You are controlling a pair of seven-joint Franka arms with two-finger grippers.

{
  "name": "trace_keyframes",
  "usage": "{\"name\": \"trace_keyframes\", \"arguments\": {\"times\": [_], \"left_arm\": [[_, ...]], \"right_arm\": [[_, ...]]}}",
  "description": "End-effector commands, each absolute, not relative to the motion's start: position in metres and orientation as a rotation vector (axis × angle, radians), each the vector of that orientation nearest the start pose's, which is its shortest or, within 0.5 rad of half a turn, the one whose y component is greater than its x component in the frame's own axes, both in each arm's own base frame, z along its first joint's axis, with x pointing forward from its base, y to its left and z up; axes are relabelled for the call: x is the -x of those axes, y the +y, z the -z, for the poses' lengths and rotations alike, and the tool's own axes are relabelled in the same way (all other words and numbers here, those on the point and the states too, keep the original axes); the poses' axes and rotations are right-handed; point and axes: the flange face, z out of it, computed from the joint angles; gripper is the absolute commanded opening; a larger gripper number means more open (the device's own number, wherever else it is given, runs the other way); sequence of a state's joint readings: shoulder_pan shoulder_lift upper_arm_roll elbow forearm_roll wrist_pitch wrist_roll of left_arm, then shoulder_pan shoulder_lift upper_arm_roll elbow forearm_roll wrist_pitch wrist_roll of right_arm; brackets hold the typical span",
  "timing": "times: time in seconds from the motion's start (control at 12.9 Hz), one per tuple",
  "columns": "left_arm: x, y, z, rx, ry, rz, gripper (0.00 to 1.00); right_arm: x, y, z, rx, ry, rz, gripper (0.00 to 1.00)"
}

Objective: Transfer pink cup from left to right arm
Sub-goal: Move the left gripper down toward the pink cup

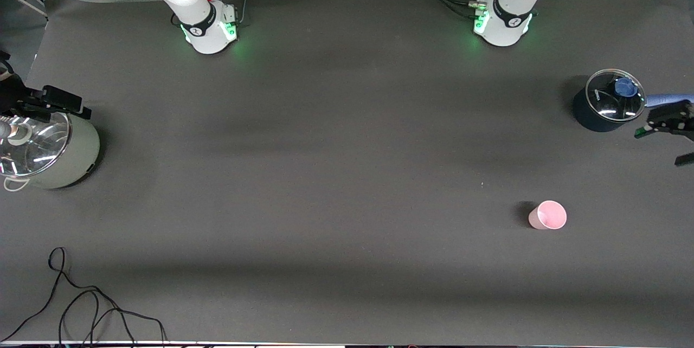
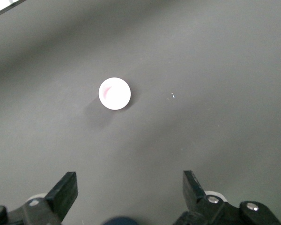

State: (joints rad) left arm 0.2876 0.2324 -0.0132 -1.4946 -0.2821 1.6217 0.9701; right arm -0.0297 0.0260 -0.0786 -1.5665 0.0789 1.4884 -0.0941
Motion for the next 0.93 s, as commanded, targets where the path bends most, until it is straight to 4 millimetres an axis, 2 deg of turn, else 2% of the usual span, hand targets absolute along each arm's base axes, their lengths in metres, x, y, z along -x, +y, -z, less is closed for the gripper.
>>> {"name": "trace_keyframes", "arguments": {"times": [0.0, 0.08, 0.23, 0.47, 0.62, 0.7, 0.85], "left_arm": [[-0.624, 0.19, -0.482, 3.244, 1.391, 0.323, 1.0], [-0.626, 0.209, -0.463, 3.214, 1.5, 0.422, 1.0], [-0.629, 0.234, -0.416, 3.184, 1.697, 0.632, 1.0], [-0.629, 0.261, -0.325, 3.096, 1.929, 0.989, 1.0], [-0.626, 0.272, -0.27, 3.008, 2.022, 1.215, 1.0], [-0.625, 0.271, -0.245, 2.966, 2.061, 1.304, 1.0], [-0.621, 0.27, -0.205, 2.897, 2.09, 1.469, 1.0]], "right_arm": [[-0.547, -0.051, -0.613, 3.075, -0.001, -0.151, 1.0], [-0.547, -0.051, -0.613, 3.075, -0.001, -0.151, 1.0], [-0.547, -0.05, -0.613, 3.075, -0.004, -0.151, 1.0], [-0.547, -0.051, -0.613, 3.075, -0.013, -0.151, 1.0], [-0.547, -0.051, -0.613, 3.075, -0.011, -0.151, 1.0], [-0.547, -0.051, -0.613, 3.075, -0.011, -0.151, 1.0], [-0.547, -0.052, -0.613, 3.075, -0.011, -0.148, 1.0]]}}
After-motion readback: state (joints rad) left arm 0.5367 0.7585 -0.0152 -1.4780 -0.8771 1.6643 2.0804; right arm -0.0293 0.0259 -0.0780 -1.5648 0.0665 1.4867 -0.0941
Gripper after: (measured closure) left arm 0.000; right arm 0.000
